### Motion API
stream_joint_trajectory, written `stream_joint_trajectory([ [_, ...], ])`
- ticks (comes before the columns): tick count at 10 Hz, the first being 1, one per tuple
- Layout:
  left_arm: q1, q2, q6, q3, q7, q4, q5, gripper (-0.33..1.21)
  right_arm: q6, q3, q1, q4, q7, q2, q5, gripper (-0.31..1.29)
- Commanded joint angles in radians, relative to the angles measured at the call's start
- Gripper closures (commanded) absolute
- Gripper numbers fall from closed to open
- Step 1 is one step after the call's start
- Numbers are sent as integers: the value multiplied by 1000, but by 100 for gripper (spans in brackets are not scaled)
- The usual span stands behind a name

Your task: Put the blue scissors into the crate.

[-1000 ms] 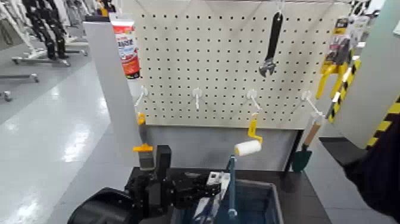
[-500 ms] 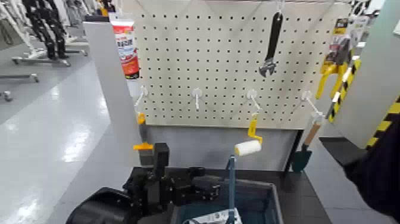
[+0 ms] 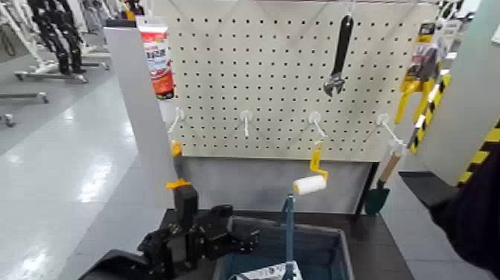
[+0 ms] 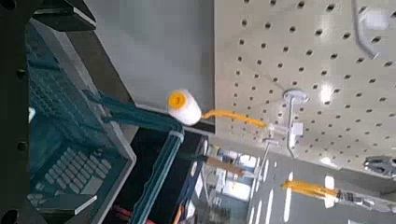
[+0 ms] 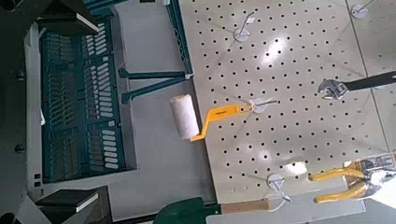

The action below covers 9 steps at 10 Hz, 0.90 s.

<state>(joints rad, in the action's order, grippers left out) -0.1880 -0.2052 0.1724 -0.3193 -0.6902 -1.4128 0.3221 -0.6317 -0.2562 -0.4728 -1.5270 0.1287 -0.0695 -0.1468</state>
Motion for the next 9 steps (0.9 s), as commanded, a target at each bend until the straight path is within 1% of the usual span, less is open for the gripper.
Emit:
stream_joint_trajectory([
  [1,148,15,-102,98,110,-106,-109,2,15,9,-15,-21,9,2,4,8],
  [2,206,29,-131,134,144,-135,-133,3,26,9,-20,-32,15,-1,10,8],
  [3,265,52,-140,181,170,-166,-158,3,27,9,-23,-35,23,-3,19,8],
  [5,357,102,-231,253,238,-176,-209,6,60,17,-36,-61,40,-4,42,8],
  [6,407,116,-318,270,281,-176,-259,6,66,14,-38,-62,46,-6,42,8],
  [7,430,116,-327,275,276,-175,-261,6,79,12,-40,-68,48,-6,42,7],
  [9,472,101,-358,287,259,-172,-221,11,102,12,-46,-82,52,-7,47,7],
])
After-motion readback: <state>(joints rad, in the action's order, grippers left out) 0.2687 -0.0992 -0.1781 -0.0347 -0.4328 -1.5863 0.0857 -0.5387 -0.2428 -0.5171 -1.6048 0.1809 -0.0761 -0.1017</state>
